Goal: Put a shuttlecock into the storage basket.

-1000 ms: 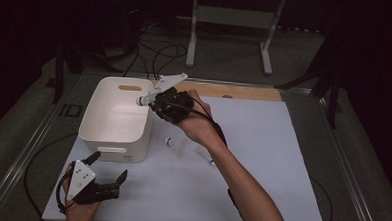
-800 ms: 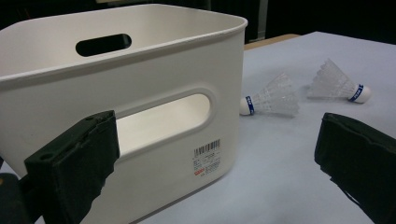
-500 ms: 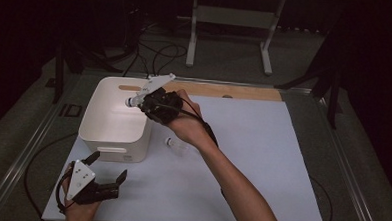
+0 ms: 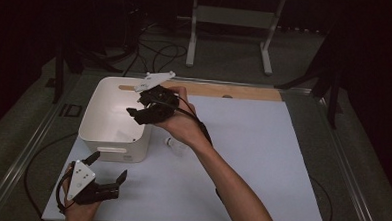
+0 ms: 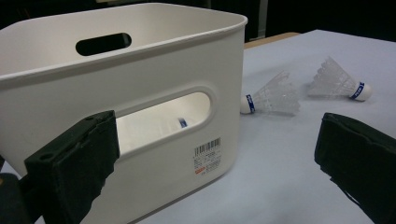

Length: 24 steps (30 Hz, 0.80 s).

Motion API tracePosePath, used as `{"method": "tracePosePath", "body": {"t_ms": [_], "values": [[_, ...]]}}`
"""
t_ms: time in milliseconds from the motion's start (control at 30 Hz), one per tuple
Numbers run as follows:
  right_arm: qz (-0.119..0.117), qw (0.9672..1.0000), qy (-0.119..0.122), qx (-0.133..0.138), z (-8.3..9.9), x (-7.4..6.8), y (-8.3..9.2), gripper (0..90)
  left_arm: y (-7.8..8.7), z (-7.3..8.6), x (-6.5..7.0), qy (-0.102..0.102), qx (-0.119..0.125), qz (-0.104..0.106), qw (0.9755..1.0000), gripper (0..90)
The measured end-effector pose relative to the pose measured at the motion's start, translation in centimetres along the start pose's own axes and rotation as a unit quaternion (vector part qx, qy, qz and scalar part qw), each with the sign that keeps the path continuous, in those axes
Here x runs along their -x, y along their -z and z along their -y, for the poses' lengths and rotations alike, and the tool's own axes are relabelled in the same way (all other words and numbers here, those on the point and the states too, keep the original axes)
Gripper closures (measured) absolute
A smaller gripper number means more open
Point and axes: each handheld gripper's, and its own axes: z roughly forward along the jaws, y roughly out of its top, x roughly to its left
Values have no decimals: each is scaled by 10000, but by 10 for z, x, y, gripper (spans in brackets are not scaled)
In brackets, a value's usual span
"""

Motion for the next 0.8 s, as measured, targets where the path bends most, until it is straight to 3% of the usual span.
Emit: {"method": "tracePosePath", "body": {"t_ms": [200,800], "values": [[244,9994,-231,3,8,11,10,204,-1,0,1,-23,-26,2,10000,4],[479,9974,-533,0,25,24,25,140,-1,0,1,-24,-30,-1,10000,4]]}}
